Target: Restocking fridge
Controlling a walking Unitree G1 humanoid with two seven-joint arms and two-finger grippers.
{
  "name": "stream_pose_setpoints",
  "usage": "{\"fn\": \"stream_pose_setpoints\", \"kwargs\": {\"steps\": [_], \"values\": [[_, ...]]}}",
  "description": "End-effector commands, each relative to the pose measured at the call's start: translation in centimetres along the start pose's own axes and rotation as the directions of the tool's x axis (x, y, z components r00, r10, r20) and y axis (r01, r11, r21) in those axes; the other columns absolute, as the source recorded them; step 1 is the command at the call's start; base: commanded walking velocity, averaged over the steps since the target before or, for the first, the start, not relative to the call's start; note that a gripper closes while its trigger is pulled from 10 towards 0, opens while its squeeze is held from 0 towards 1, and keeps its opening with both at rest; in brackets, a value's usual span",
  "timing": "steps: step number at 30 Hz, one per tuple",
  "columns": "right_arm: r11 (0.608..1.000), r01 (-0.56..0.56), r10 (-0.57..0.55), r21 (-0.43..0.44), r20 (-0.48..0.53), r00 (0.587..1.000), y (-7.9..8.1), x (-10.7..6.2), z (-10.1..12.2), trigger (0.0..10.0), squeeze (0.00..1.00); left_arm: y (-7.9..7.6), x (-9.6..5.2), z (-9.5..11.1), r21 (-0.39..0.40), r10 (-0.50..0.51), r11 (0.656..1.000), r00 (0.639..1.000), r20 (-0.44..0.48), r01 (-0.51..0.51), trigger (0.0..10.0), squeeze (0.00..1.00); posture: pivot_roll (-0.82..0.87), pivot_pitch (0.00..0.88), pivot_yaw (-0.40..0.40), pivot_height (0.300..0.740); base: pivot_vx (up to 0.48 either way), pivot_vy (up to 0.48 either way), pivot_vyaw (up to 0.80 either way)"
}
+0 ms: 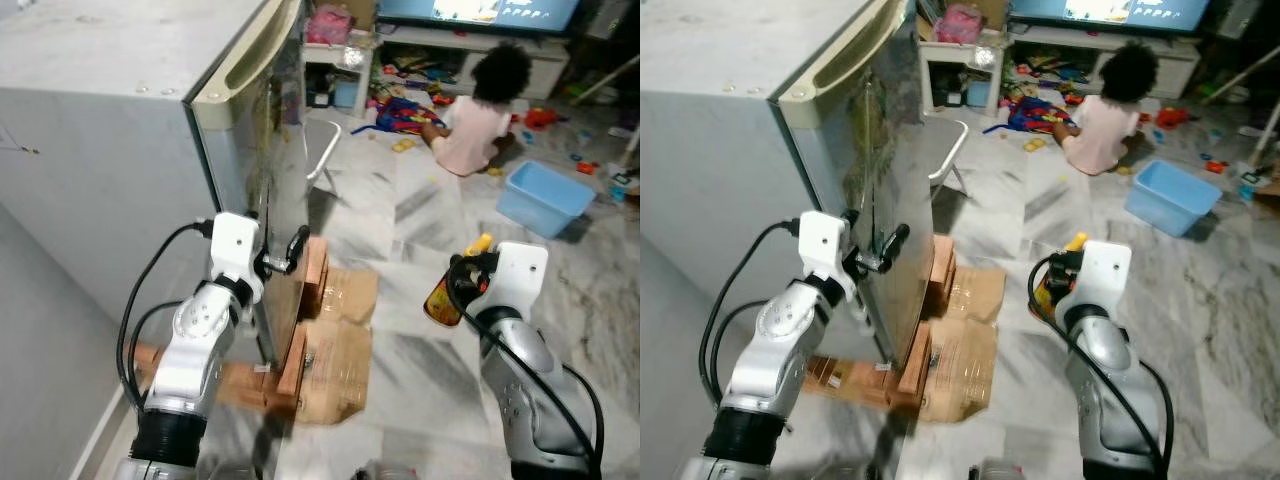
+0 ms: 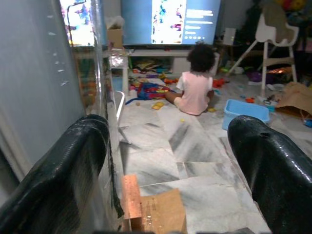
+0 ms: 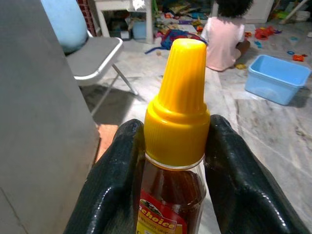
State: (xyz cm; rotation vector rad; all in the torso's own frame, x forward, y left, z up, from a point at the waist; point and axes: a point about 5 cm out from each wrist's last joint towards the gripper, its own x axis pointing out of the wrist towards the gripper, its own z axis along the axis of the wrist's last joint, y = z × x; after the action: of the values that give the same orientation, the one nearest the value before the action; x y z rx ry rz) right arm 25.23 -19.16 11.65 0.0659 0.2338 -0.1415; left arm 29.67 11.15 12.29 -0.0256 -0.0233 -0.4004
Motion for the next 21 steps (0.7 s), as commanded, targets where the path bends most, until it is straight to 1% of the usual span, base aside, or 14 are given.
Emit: {"fn": "stream_pose_setpoints", "kwargs": {"steps": [1,4,5,7,8,10,11,13,15,16,20,21], "values": [[1.000,0.012,-0.012,0.002,0.027,1.000,-0.4,-0.2,0.7,10.0,0.00,1.4,-0.4,-0.3,0.000,0.069,0.998,0.997,-0.018,-0.069,10.0,0.00,-0.02,0.000,-0.024,0.740,0.000,0.000,0.00],[1.000,0.004,-0.004,0.003,0.019,1.000,-0.4,-0.2,0.6,10.0,0.00,1.0,-1.3,-1.0,0.001,0.051,0.999,0.998,-0.037,-0.051,10.0,0.00,-0.02,0.000,-0.025,0.740,0.000,0.000,0.00],[1.000,0.004,-0.004,0.003,0.019,1.000,-0.4,-0.2,0.6,10.0,0.00,1.0,-1.3,-1.0,0.001,0.051,0.999,0.998,-0.037,-0.051,10.0,0.00,-0.02,0.000,-0.025,0.740,0.000,0.000,0.00],[1.000,-0.007,0.007,0.002,0.014,1.000,-0.3,-0.2,0.5,10.0,0.00,1.1,-2.1,-1.6,-0.005,0.038,0.999,0.997,-0.063,-0.038,10.0,0.00,-0.02,0.000,-0.026,0.740,0.000,0.000,0.00],[1.000,-0.007,0.007,0.002,0.014,1.000,-0.3,-0.2,0.5,10.0,0.00,1.1,-2.1,-1.6,-0.005,0.038,0.999,0.997,-0.063,-0.038,10.0,0.00,-0.02,0.000,-0.026,0.740,0.000,0.000,0.00],[1.000,-0.013,0.013,0.000,0.010,1.000,-0.2,-0.2,0.5,10.0,0.00,1.2,-2.7,-2.2,0.002,0.024,1.000,0.995,-0.096,-0.024,10.0,0.00,-0.02,0.000,-0.028,0.740,0.000,0.000,0.00],[1.000,-0.015,0.015,-0.001,0.009,1.000,-0.2,-0.1,0.5,10.0,0.00,1.4,-2.9,-2.4,0.012,0.033,0.999,0.994,-0.101,-0.032,10.0,0.00,-0.02,0.000,-0.031,0.740,0.000,0.000,0.00],[1.000,-0.020,0.020,-0.004,0.007,1.000,-0.1,0.0,0.5,10.0,0.00,2.4,-3.1,-2.7,0.021,0.082,0.997,0.990,-0.112,-0.081,10.0,0.00,-0.01,0.000,-0.031,0.740,0.000,0.000,0.00],[1.000,-0.024,0.024,-0.006,0.006,1.000,-0.1,0.0,0.5,10.0,0.00,2.9,-3.0,-2.7,0.021,0.107,0.994,0.988,-0.110,-0.105,10.0,0.00,-0.01,0.000,-0.033,0.740,0.000,0.000,0.00],[1.000,-0.026,0.026,-0.008,0.006,1.000,-0.1,0.1,0.5,10.0,0.00,3.1,-2.6,-2.4,0.017,0.114,0.993,0.988,-0.102,-0.113,10.0,0.00,-0.01,0.000,-0.035,0.740,0.000,0.000,0.00],[1.000,-0.026,0.026,-0.011,0.007,1.000,-0.1,0.2,0.5,10.0,0.00,2.9,-2.0,-2.2,0.012,0.100,0.995,0.990,-0.096,-0.099,10.0,0.00,-0.02,0.000,-0.039,0.740,0.000,0.000,0.00],[1.000,-0.024,0.025,-0.013,0.008,1.000,-0.1,0.2,0.7,10.0,0.00,2.8,-1.6,-2.2,0.018,0.087,0.996,0.991,-0.099,-0.086,10.0,0.00,-0.03,0.000,-0.040,0.740,0.000,0.000,0.00]]}}
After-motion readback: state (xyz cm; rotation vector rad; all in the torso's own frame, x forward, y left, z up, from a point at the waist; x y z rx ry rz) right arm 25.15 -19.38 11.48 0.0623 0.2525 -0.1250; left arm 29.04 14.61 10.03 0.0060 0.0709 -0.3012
